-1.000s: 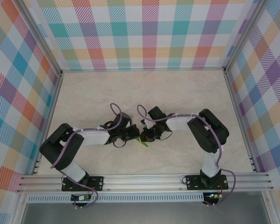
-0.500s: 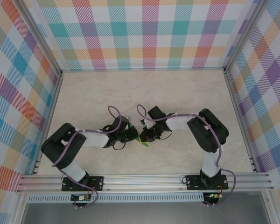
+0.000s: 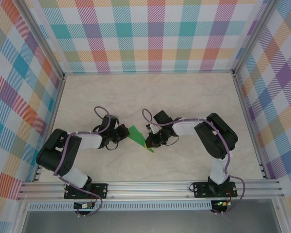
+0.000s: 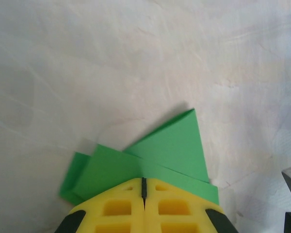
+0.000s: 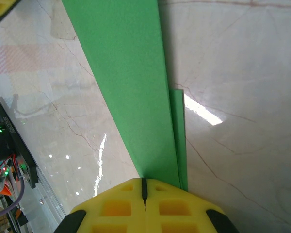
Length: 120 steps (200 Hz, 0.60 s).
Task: Fold a paper plane with a square sheet of paper (pick it up from the middle)
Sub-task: Fold the wing for the fifth time at the center of the table.
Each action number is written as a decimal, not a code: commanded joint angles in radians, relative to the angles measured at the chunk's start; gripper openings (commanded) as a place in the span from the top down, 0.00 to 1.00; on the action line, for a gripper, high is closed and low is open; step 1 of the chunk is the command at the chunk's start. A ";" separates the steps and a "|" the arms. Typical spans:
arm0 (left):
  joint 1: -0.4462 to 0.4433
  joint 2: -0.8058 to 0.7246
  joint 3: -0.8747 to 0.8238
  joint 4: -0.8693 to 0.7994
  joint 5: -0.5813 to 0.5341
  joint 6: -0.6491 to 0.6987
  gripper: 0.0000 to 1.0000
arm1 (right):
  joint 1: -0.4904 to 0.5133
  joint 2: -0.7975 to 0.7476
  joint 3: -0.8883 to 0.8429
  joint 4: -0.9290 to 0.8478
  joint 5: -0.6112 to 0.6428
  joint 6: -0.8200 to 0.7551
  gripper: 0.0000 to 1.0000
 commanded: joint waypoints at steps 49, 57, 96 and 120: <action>0.047 0.091 -0.075 -0.023 -0.015 0.040 0.99 | 0.027 0.024 0.098 -0.201 0.097 -0.029 1.00; 0.047 0.093 -0.082 -0.021 -0.015 0.041 0.99 | 0.030 0.024 0.138 -0.214 0.094 -0.035 1.00; 0.046 0.072 -0.085 -0.044 -0.032 0.049 0.99 | 0.055 0.104 0.306 -0.280 0.096 -0.078 1.00; 0.046 0.068 -0.076 -0.061 -0.037 0.055 0.99 | 0.063 0.152 0.331 -0.288 0.115 -0.079 1.00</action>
